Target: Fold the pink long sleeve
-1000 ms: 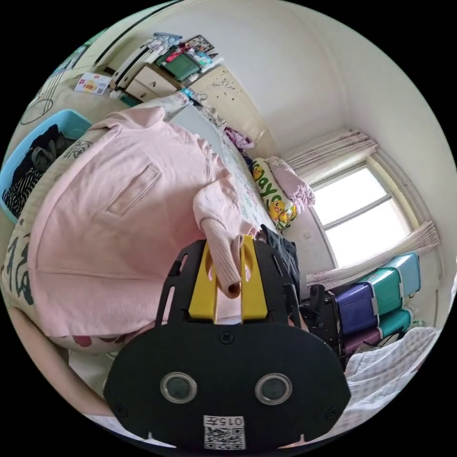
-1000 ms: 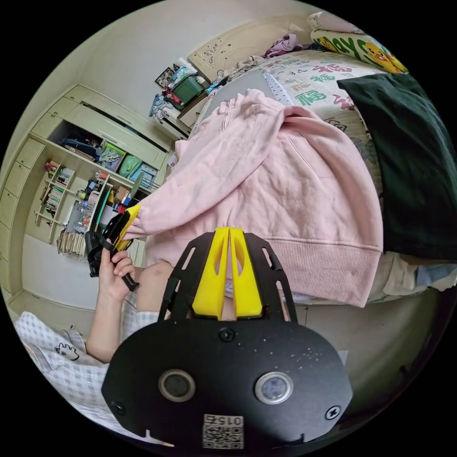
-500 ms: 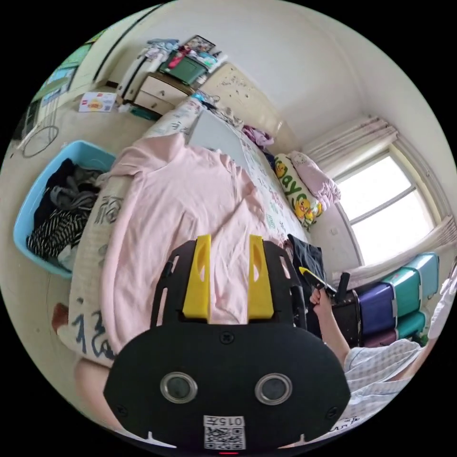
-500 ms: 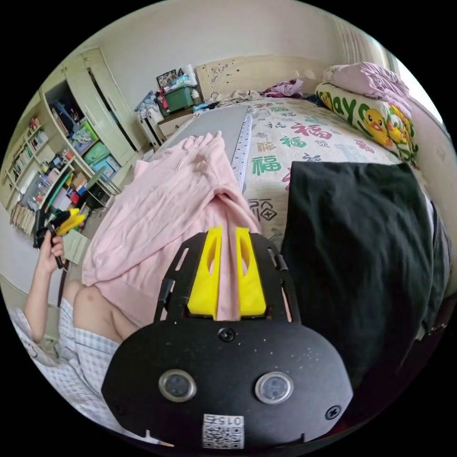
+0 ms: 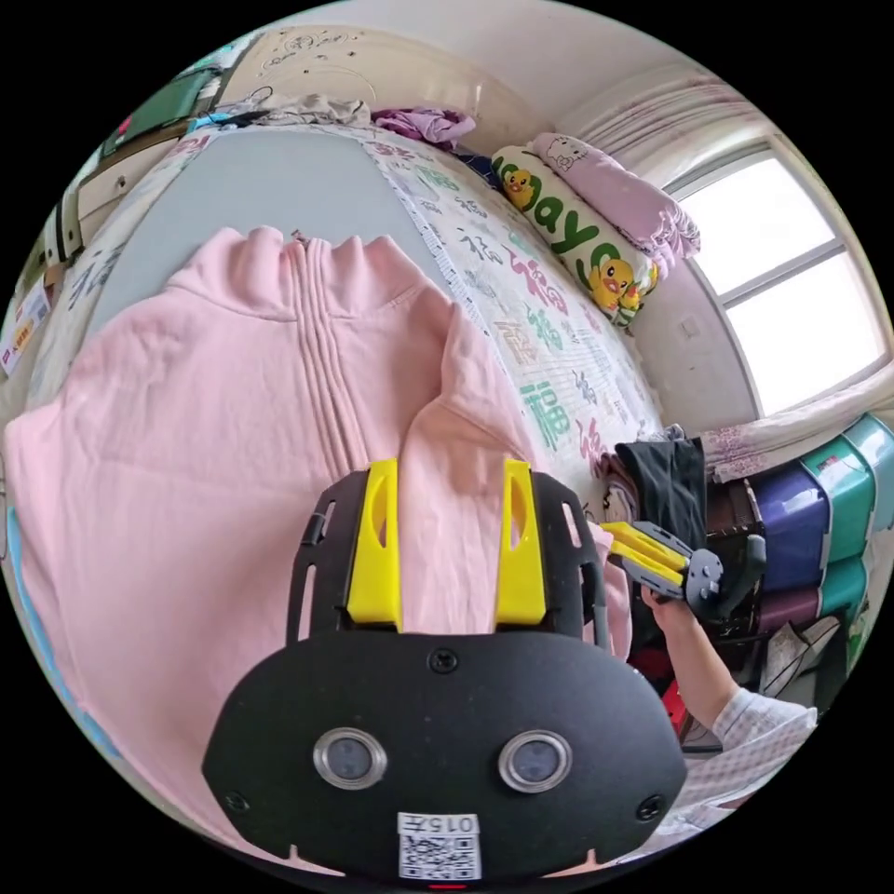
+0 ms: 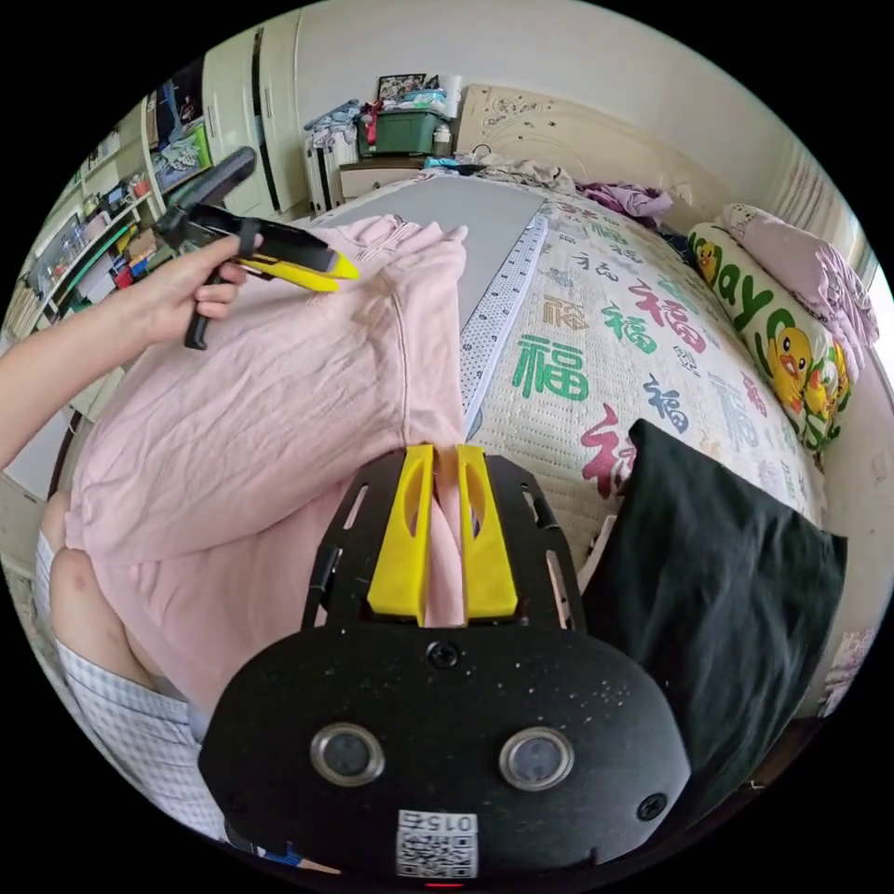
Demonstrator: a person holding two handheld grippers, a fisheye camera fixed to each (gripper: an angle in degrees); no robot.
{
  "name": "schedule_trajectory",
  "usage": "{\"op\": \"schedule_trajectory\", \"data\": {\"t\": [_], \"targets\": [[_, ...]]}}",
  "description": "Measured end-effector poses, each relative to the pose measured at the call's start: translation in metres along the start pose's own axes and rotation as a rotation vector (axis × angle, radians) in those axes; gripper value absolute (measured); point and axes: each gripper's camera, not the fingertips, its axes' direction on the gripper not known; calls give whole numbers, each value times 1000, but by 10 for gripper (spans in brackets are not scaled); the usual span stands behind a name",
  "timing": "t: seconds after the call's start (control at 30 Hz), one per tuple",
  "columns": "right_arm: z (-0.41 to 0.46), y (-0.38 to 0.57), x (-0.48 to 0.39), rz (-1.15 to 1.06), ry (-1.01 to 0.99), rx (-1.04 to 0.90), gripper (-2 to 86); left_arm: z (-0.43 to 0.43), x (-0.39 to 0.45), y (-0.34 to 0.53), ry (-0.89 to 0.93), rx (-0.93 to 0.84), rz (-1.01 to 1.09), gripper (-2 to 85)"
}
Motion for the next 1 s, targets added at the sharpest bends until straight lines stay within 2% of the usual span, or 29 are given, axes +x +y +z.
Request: {"op": "schedule_trajectory", "data": {"t": [0.07, 0.2, 0.37, 0.43, 0.5, 0.57, 0.63, 0.67, 0.7, 0.8, 0.9, 1.0], "targets": [[-1, 8, 19, 74, -68, 30, 10, 2, -2, -11, -13, 50, -19, 116], [-12, 28, 63, 244, -109, 117, -4, 7, 8, -35, -31, -8, 22, 64], [-18, 41, 101, 375, -133, 132, -6, 0, 37, -52, -114, -86, 91, 70], [-17, 43, 107, 369, -129, 123, -7, -6, 48, -51, -122, -61, 96, 83], [-19, 41, 106, 301, -85, 100, -7, -32, 71, -32, -265, 137, 122, 89], [-20, 39, 99, 188, -30, 79, -7, -42, 85, -21, -375, 245, 132, 90], [-18, 43, 93, 60, 15, 74, -6, -34, 93, -23, -324, 210, 188, 105], [-16, 50, 94, 9, 16, 92, -6, -20, 95, -30, -249, 131, 213, 116], [-11, 60, 102, -3, -13, 117, -6, -3, 95, -38, -190, 49, 210, 124], [-4, 79, 125, 51, -116, 168, -6, 31, 98, -51, -169, -98, 189, 116], [-1, 87, 130, 59, -102, 192, -6, 26, 120, -52, -195, -26, 250, 46], [-2, 94, 139, 84, -90, 225, -7, 18, 144, -65, -201, 37, 289, 14]]}}
